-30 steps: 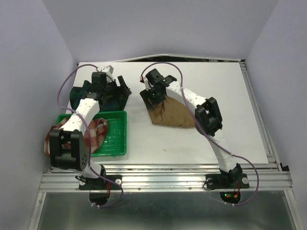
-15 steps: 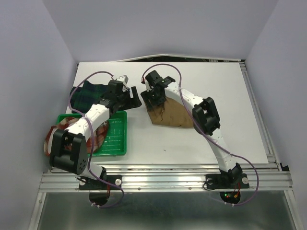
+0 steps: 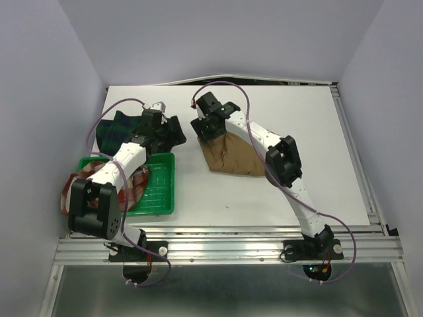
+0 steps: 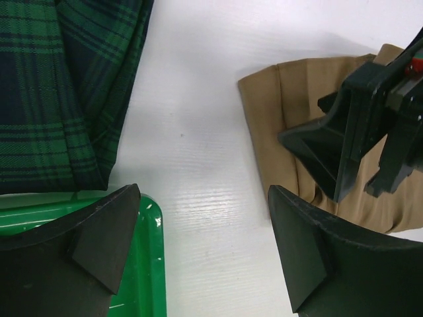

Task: Fold and stack the skirts
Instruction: Neatly place the folded skirt to the corner

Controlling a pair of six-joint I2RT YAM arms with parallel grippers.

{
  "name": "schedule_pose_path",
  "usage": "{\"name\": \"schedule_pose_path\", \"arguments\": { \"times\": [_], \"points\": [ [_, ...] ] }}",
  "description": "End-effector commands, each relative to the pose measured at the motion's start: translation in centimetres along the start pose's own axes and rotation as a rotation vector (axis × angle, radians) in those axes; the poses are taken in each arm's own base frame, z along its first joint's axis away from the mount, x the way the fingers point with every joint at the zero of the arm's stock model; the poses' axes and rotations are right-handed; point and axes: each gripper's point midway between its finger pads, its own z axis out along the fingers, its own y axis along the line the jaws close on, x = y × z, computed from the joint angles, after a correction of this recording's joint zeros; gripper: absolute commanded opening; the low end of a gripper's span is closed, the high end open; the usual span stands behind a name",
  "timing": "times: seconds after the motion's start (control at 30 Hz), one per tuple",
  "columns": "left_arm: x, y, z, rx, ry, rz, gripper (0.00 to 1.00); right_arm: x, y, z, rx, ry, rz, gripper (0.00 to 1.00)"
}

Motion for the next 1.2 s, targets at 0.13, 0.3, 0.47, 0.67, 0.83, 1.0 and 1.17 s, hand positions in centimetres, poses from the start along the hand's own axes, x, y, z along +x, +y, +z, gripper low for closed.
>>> {"name": "schedule_pose_path", "arguments": {
  "times": [0.13, 0.3, 0.47, 0.67, 0.83, 1.0, 1.17],
  "points": [
    [-0.7, -0.3, -0.9, 0.020, -0.045, -0.017, 0.90, 0.7, 1.0, 2.9, -0.005, 0.016, -0.025, 0.62],
    [0.9, -0.8, -0.8, 0.063, -0.005, -0.043, 0.90, 2.4, 0.0, 4.7, 0.041, 0.061, -0.049, 0.49],
    [2.9, -2.2, -0.5, 0.147, 0.053, -0.039, 0.90, 1.6, 0.6, 3.6, 0.010, 0.039, -0.046, 0.18],
    [4.1, -6.3, 0.2, 0.364, 0.082, -0.008, 0.93, -3.1, 2.1, -1.5, -0.068, -0.092, -0.049, 0.01],
    [4.8, -8.5, 2.2, 0.420, 0.147, -0.020, 0.94, -3.7, 0.1, -2.3, -0.052, -0.111, 0.033, 0.01],
    [5.7, -8.5, 4.6, 0.362, 0.178, -0.082, 0.98, -4.5, -0.5, -3.2, -0.072, -0.133, 0.071, 0.01],
    [6.3, -10.0, 6.1, 0.401, 0.194, -0.091, 0.98, -5.2, 0.0, -4.6, -0.120, -0.152, 0.095, 0.01]
  ]
}}
